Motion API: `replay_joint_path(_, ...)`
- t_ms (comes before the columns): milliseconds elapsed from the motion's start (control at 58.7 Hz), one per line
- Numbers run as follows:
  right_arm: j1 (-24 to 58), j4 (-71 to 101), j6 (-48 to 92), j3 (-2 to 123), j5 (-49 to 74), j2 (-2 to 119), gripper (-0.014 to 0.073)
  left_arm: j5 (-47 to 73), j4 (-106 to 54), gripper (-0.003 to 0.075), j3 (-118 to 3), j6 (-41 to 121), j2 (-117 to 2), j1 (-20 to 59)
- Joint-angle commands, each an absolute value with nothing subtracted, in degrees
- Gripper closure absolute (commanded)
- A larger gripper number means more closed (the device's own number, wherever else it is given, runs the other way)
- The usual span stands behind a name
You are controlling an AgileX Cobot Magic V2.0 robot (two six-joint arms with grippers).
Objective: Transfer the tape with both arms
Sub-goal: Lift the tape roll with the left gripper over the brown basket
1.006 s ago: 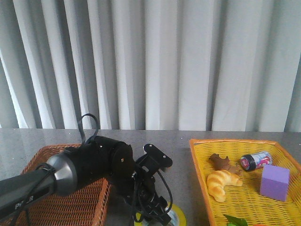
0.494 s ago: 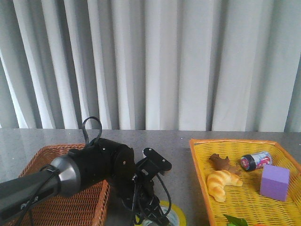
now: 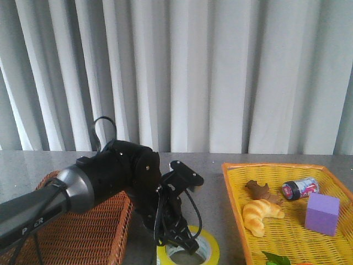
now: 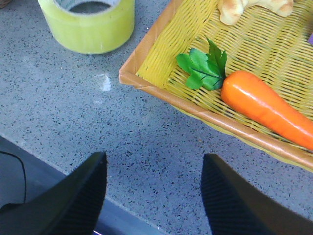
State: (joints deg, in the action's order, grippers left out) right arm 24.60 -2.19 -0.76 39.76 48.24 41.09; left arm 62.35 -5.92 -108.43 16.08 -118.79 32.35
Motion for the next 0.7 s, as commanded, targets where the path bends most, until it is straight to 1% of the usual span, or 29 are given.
replay_joint_path(0,24.3,-2.4,-0.7,41.3,45.1,40.9,0.0180,62.4,-5.0,0.0594,-113.4,15.6,-112.8,32.6)
replay_joint_path(188,24.3,-2.4,-0.7,41.3,45.1,40.9,0.0180,62.7,-1.0,0.0594,-114.9,13.3,-108.0,32.3)
replay_joint_path(341,24.3,-2.4,-0.7,41.3,45.1,40.9,0.0180,65.5,2.9,0.0594,-114.9,11.0,-103.3,29.6)
replay_joint_path(528,24.3,-2.4,-0.7,41.3,45.1,40.9,0.0180,69.0,4.4,0.0594,-114.9,9.6,-99.1,22.5)
replay_joint_path(682,24.3,-2.4,-0.7,41.3,45.1,40.9,0.0180,70.0,4.3,0.0594,-114.9,9.6,-99.1,15.2)
